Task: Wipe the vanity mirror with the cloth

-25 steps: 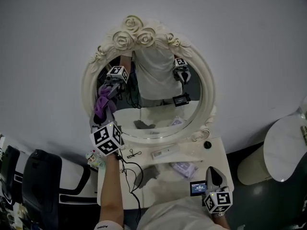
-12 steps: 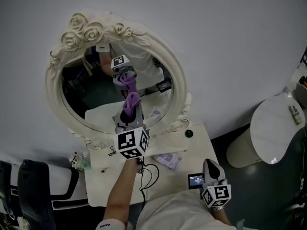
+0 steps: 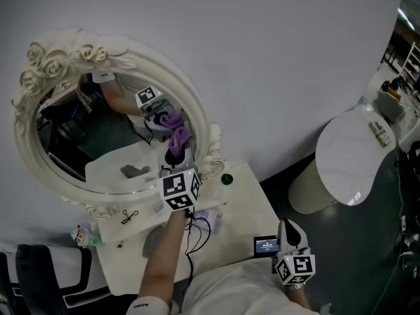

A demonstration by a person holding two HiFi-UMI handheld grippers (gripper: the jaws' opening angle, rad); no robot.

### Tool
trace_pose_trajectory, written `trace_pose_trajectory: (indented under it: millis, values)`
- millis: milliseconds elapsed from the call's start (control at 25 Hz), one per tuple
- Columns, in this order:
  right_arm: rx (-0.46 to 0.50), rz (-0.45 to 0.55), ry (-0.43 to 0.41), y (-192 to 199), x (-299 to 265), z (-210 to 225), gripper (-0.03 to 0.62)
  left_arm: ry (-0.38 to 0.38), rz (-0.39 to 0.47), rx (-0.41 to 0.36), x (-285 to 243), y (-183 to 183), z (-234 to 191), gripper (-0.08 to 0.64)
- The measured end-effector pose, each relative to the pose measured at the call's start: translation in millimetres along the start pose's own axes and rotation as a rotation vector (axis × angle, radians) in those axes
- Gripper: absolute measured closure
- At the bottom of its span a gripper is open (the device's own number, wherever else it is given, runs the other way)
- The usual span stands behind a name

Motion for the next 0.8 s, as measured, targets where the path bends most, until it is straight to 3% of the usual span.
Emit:
trace_pose_trajectory:
  millis: [320, 560, 800]
  values:
    - [-0.008, -0.007, 0.013, 1.5, 3.5, 6.4, 0.584, -0.007, 0.001, -0.027, -3.9, 1.0, 0.7, 0.466]
    - [0.020, -0.015, -0.066, 0.4, -11.6, -21.0, 0.586, -0.065, 0.004, -0.037, 18.7, -4.4, -34.4, 0.466]
    - [0.058, -0.024, -0.181, -1.4, -31.7, -67.7, 0.585, -0.161, -0.006, -0.045, 55.4, -3.9, -95.2, 0.466]
Point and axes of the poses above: the fingertips, and each gripper's own axes: x backward along the fingers, z to its right, y out of its underside, the point moved 1 cm from there along x, backward along the fingers, and after that the axes turned 7 degrees about -z, right-handed, at the moved point
